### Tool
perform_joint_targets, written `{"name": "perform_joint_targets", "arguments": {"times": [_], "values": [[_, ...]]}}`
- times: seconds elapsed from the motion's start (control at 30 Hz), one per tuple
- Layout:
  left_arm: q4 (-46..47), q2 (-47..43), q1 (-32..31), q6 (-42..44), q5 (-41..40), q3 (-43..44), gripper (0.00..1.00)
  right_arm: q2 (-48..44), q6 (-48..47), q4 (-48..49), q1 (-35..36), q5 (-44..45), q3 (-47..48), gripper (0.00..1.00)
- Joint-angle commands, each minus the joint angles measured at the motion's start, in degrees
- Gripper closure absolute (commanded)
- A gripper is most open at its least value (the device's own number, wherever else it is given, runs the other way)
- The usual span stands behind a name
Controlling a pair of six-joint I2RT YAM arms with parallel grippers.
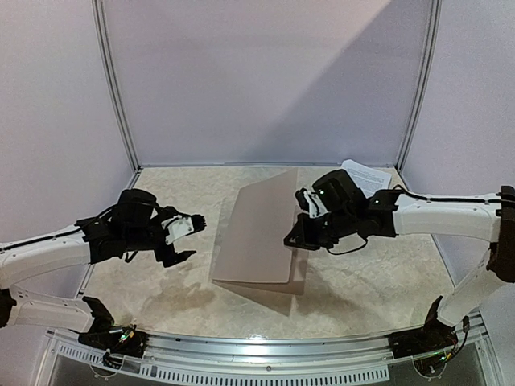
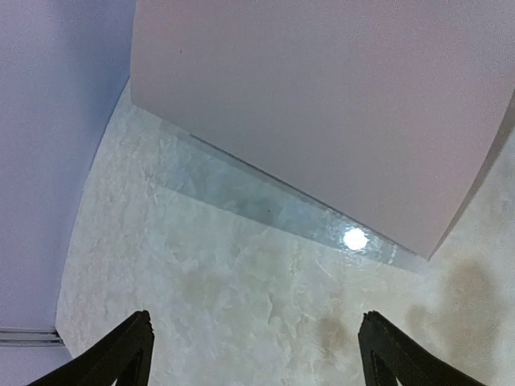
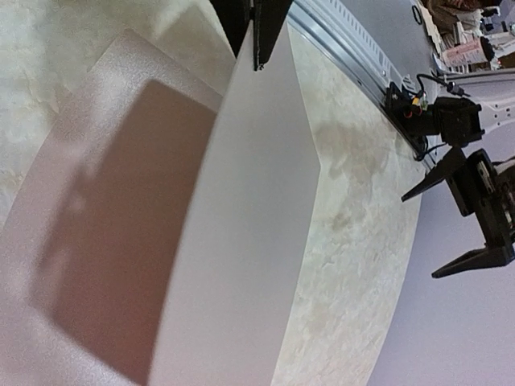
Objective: Put the files into the folder
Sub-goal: Pass from the left arm to the right, then open the folder at the center of the board.
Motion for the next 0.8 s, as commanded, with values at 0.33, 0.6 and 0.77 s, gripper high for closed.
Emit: {"name": "perform_joint_targets", "arguments": {"times": [0.33,0.6,0.77], "values": [[1.65,21.21,0.67,-8.34,3.08,9.27,0.15,-7.63,-8.30,-21.95,1.82,0.69,8.75,1.00],[-0.21,40.63,0.75,-12.66,8.92,25.89,0.21,-3.00,-9.51,-4.20,1.38,-4.08,3.07,0.83],[-0.94,46.44,0.75,-13.30,11.08,28.36,0.23,1.90,-10.19,3.08,0.65,-6.54,2.67,0.73]]}}
